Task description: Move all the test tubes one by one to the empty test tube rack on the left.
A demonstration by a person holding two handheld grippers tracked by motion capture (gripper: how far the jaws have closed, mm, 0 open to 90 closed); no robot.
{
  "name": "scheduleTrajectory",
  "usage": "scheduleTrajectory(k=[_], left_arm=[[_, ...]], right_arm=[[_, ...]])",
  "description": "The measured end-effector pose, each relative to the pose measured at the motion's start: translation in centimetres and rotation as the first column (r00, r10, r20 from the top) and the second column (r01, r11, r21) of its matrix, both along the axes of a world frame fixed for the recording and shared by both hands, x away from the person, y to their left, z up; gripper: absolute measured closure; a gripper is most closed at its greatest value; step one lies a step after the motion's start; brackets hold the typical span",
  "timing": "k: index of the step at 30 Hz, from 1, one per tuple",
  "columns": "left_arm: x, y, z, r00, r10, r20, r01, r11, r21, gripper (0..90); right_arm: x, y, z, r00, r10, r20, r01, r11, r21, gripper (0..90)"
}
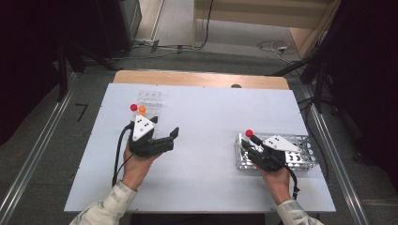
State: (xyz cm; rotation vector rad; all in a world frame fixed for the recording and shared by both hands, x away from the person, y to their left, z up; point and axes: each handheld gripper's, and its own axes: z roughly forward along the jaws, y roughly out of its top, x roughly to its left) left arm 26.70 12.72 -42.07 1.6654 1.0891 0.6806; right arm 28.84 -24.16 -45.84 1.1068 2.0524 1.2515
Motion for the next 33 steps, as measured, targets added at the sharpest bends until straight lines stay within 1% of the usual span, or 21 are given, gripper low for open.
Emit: scheduleTrajectory(k=[4, 9, 14, 17, 20, 24, 27, 29, 33], left_arm=[[-0.1, -0.4, -0.2, 0.9999, -0.014, -0.006, 0.014, 0.9999, 0.002, 19.8], [0.0, -0.4, -0.3, 0.9998, -0.017, -0.01, 0.017, 0.9999, 0.004, 19.8], [-0.1, -0.5, -0.3, 0.9998, -0.018, -0.009, 0.018, 0.9998, 0.001, 19.8], [-0.1, -0.5, -0.3, 0.9998, -0.019, -0.01, 0.019, 0.9998, 0.001, 19.8], [-0.1, -0.5, -0.3, 0.9997, -0.021, -0.011, 0.021, 0.9998, -0.002, 19.5], [-0.1, -0.7, -0.3, 0.9996, -0.024, -0.012, 0.024, 0.9997, -0.003, 18.8], [-0.1, -0.7, -0.3, 0.9994, -0.028, -0.022, 0.028, 0.9996, -0.001, 17.8], [-0.1, -0.7, -0.3, 0.9994, -0.027, -0.022, 0.027, 0.9996, -0.002, 17.7], [-0.1, -0.7, -0.3, 0.9994, -0.027, -0.02, 0.027, 0.9996, -0.007, 17.6]], right_arm=[[0.1, 0.1, 0.0, 1.0, -0.002, -0.006, 0.002, 1.0, 0.006, 65.5], [0.2, 0.3, -0.1, 0.9998, 0.002, -0.021, -0.002, 1.0, -0.004, 70.0], [0.2, 0.2, 0.0, 0.9998, -0.007, -0.019, 0.007, 1.0, -0.003, 71.1], [0.0, 0.2, 0.3, 1.0, -0.007, -0.004, 0.007, 0.9999, 0.007, 71.1], [-0.3, 0.1, 1.0, 0.9998, -0.002, 0.02, 0.001, 0.9999, 0.014, 71.1], [-0.6, -0.1, 2.4, 0.999, 0.004, 0.044, -0.005, 0.9997, 0.025, 71.1], [-0.9, -0.3, 3.6, 0.9977, 0.006, 0.068, -0.009, 0.9992, 0.038, 71.1], [-1.2, -0.4, 4.3, 0.9962, 0.005, 0.087, -0.009, 0.999, 0.045, 71.2], [-1.7, -0.4, 5.3, 0.994, 0.017, 0.108, -0.023, 0.998, 0.059, 71.2]])
